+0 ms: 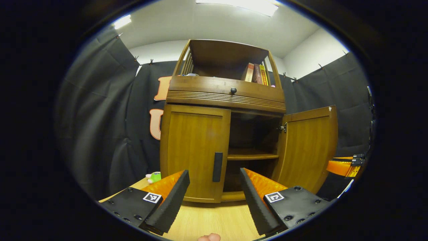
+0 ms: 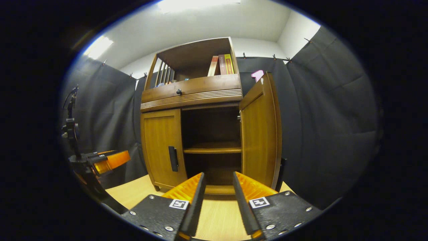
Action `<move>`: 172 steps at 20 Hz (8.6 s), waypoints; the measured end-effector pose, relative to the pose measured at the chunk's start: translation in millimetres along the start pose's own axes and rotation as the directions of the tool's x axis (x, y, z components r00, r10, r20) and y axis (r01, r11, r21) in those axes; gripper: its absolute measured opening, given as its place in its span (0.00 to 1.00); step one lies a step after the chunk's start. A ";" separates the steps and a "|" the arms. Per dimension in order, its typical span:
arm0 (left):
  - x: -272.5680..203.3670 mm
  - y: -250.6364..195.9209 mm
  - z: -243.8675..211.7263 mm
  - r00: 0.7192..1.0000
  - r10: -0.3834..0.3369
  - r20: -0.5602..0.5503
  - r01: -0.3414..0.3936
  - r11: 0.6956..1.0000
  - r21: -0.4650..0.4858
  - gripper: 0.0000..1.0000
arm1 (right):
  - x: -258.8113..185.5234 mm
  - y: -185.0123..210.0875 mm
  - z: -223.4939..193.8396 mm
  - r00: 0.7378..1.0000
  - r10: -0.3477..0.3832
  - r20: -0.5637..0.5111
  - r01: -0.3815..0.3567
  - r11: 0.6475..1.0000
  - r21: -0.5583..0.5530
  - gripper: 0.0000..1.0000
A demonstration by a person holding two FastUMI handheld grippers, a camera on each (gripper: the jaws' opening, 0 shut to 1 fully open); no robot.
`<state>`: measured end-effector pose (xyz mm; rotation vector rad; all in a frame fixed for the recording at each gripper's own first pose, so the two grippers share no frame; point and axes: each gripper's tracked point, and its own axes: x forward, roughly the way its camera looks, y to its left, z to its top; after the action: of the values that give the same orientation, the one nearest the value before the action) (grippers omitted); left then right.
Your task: Open the right door of the double-door shoe cabinet with the right hand, and open the left door with the left hand.
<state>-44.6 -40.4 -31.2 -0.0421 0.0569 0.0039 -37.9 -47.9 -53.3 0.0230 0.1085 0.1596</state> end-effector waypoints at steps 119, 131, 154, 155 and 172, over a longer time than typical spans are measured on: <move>21.6 255.4 -30.0 0.995 0.038 -0.087 -0.023 0.985 0.169 0.13 | 33.4 159.6 -6.2 0.991 0.135 -0.005 -0.135 0.991 -0.010 1.00; -21.1 269.2 -32.3 0.995 -0.003 -0.100 0.017 0.990 0.143 0.19 | 29.1 177.7 -20.7 0.989 0.147 -0.017 -0.147 0.989 0.013 1.00; 30.3 14.4 -12.5 1.000 0.028 0.008 -0.028 0.999 0.020 0.17 | -2.5 3.2 -1.1 0.997 0.063 0.037 -0.065 0.996 0.063 0.92; 30.5 18.0 -9.8 0.998 0.055 0.027 -0.056 0.997 0.050 0.17 | -2.4 -0.5 -1.9 0.998 0.061 0.033 -0.063 0.996 0.066 0.92; 6.1 6.7 3.2 0.983 0.171 0.071 -0.173 0.985 0.024 0.95 | -17.4 1.2 -8.2 0.992 0.124 0.012 -0.125 0.986 0.113 0.92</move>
<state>-38.5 -33.5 -28.7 -0.0068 -0.0085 0.1770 -56.0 -49.4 -59.7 0.1438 0.1107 0.2779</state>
